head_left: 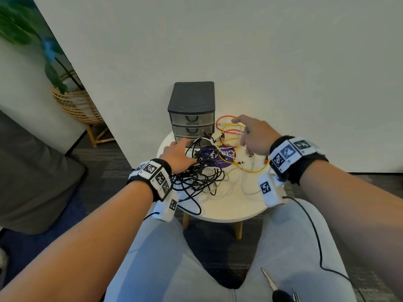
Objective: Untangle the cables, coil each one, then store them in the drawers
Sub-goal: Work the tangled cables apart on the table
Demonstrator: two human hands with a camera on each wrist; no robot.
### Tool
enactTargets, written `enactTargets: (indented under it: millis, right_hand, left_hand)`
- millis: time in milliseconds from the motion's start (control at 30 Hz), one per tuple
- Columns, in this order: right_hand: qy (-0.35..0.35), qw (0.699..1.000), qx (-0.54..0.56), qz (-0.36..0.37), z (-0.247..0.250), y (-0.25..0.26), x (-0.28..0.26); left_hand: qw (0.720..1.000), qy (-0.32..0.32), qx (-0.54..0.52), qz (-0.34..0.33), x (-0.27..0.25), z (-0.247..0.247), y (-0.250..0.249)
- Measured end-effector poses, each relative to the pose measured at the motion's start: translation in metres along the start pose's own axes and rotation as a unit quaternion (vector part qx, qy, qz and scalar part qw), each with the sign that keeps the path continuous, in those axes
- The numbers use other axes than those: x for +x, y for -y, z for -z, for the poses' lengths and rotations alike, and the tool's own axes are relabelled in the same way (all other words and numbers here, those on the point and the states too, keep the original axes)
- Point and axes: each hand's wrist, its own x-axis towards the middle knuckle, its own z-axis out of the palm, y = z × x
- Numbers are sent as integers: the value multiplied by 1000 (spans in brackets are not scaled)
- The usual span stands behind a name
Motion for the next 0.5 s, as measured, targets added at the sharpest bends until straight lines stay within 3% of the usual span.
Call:
enactTargets:
  millis: [133,367,500]
  right_hand:
    - [28,999,-38,19,-27,0,10]
    - [32,996,-78,-34,-55,1,28]
    - [104,987,-118,-37,-69,-8,32]
  left_hand:
    - [999,23,-18,19,1,1,8]
    - [994,51,-77,66,5,5,18]
    - [991,29,-120,47,6,2,15]
